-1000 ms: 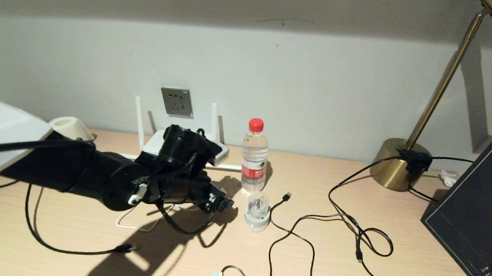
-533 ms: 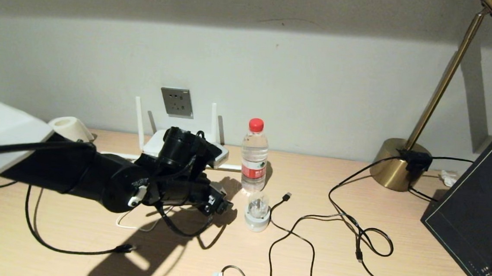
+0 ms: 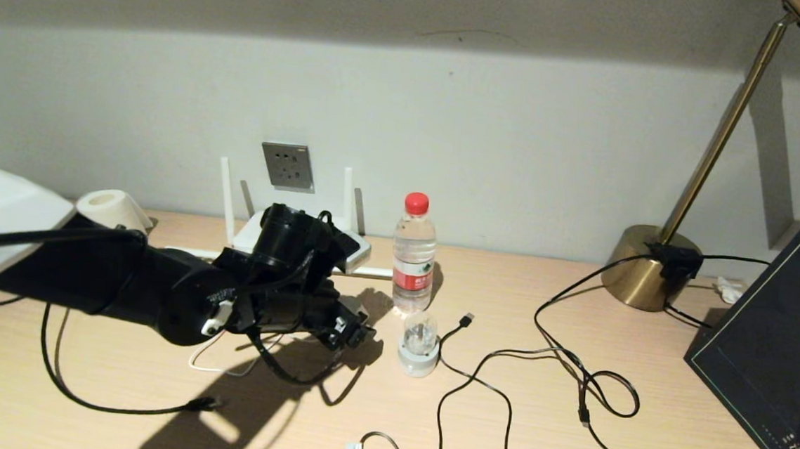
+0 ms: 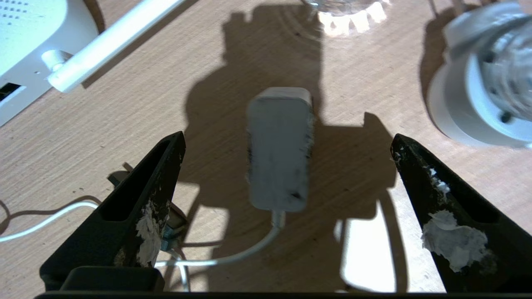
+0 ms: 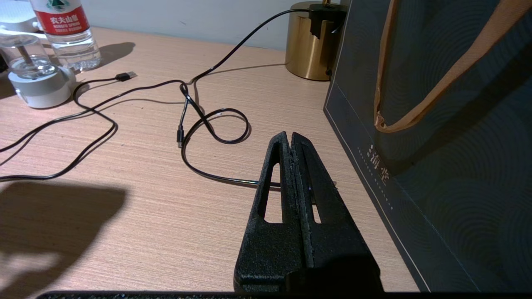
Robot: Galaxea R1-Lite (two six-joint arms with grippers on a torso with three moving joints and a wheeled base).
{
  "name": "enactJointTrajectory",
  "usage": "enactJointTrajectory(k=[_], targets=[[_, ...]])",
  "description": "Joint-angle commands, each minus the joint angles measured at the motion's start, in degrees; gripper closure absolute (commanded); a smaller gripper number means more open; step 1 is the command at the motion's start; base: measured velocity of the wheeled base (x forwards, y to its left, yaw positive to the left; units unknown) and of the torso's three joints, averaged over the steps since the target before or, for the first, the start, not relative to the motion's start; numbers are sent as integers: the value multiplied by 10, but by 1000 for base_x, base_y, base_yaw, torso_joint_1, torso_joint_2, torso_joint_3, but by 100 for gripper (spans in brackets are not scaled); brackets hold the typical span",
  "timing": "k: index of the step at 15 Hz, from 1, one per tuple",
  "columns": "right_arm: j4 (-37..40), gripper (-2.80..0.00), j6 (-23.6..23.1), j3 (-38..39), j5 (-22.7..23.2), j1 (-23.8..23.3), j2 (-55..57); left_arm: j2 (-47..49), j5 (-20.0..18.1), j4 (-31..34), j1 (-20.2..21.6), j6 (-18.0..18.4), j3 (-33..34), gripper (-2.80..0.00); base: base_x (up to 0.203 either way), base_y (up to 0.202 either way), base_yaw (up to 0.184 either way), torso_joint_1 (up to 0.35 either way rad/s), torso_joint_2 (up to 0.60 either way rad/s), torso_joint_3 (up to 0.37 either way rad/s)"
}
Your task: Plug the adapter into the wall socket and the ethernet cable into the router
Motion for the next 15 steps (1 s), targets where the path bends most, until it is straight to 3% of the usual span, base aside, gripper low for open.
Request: enactJointTrajectory(k=[1, 10, 13, 15], targets=[[0, 0, -1, 20, 0, 0, 0, -12, 0, -1, -2, 1, 6, -280, 0, 0, 0, 0, 0, 0], [0, 0, -1, 20, 0, 0, 0, -26, -1, -1, 2, 6, 15, -280, 0, 0, 0, 0, 0, 0], [0, 0, -1, 20, 0, 0, 0, -26, -2, 3, 8, 27, -2, -280, 0, 0, 0, 0, 0, 0], [0, 0, -1, 20, 0, 0, 0, -17, -25, 9, 20, 58, -19, -280, 0, 0, 0, 0, 0, 0]])
